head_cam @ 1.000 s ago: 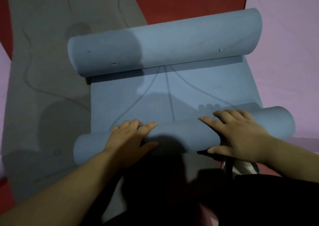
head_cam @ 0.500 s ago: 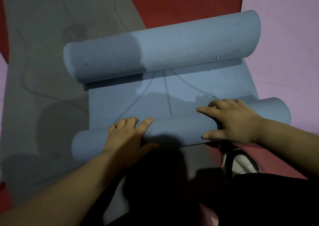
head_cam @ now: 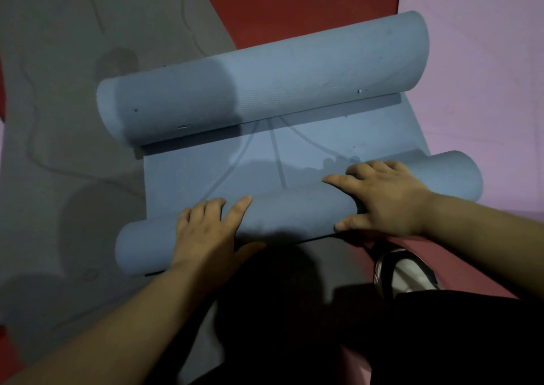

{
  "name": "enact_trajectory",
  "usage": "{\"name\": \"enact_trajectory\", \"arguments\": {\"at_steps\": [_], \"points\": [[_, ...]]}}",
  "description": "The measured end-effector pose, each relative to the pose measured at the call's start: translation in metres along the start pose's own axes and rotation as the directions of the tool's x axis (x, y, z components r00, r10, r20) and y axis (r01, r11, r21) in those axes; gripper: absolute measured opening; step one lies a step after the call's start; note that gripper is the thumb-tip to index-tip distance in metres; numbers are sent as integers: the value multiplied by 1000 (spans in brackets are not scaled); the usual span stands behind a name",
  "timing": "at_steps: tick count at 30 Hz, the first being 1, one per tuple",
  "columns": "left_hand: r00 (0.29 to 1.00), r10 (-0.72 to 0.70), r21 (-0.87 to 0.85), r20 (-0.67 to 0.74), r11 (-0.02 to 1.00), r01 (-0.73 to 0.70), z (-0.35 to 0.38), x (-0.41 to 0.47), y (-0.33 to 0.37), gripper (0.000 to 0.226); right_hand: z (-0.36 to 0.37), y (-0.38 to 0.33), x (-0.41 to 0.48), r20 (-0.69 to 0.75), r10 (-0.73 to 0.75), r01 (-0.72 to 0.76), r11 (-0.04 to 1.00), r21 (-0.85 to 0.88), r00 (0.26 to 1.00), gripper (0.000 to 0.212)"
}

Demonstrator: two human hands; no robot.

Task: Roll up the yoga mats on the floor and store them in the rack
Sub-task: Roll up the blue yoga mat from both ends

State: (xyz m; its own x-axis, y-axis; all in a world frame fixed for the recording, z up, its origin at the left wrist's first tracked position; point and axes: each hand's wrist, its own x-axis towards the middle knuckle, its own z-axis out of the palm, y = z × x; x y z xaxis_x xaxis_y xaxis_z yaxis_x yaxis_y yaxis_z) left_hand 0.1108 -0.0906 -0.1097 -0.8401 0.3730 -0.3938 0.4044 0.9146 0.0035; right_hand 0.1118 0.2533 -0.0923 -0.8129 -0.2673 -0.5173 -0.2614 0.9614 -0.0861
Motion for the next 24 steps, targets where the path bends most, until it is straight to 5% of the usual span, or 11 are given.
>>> {"name": "enact_trajectory", "arguments": {"at_steps": [7,13,17,24], "points": [[999,-6,-46,51,999,8,-10,9,-4,98,-2,2,2,-14,-7,7,1000,19,1000,102],[996,6,-80,84,997,0,-17,25,-14,91,23,-5,-9,-270,-1,-10,999,-42,963,88],[993,32,-111,117,994,-19,-23,33,-19,87,17,-1,0,-247,7,-18,999,-44,969,93],[996,2,-4,-84,1000,-2,-3,8,1,93,-3,3,12,-95,31,-34,999,-20,995,105]]}}
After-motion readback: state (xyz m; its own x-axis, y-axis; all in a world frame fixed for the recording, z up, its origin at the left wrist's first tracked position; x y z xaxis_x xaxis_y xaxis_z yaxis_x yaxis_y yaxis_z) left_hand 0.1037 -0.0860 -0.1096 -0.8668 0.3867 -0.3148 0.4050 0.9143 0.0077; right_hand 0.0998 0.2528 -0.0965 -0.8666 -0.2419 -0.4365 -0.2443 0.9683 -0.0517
